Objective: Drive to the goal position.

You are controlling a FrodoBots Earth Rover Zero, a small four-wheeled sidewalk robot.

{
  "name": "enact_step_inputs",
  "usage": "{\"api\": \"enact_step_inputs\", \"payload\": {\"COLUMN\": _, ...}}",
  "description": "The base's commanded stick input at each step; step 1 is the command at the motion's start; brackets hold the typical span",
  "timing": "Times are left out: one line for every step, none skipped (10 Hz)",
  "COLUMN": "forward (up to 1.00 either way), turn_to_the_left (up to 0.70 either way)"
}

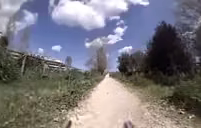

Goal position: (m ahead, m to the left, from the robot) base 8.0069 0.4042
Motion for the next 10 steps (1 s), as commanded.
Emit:
{"api": "enact_step_inputs", "payload": {"forward": 0.85, "turn_to_the_left": 0.00}}
{"api": "enact_step_inputs", "payload": {"forward": 0.85, "turn_to_the_left": -0.06}}
{"api": "enact_step_inputs", "payload": {"forward": 0.85, "turn_to_the_left": -0.33}}
{"api": "enact_step_inputs", "payload": {"forward": 0.85, "turn_to_the_left": -0.24}}
{"api": "enact_step_inputs", "payload": {"forward": 0.85, "turn_to_the_left": -0.05}}
{"api": "enact_step_inputs", "payload": {"forward": 0.85, "turn_to_the_left": -0.01}}
{"api": "enact_step_inputs", "payload": {"forward": 0.85, "turn_to_the_left": -0.27}}
{"api": "enact_step_inputs", "payload": {"forward": 0.85, "turn_to_the_left": -0.34}}
{"api": "enact_step_inputs", "payload": {"forward": 0.85, "turn_to_the_left": 0.00}}
{"api": "enact_step_inputs", "payload": {"forward": 0.85, "turn_to_the_left": 0.00}}
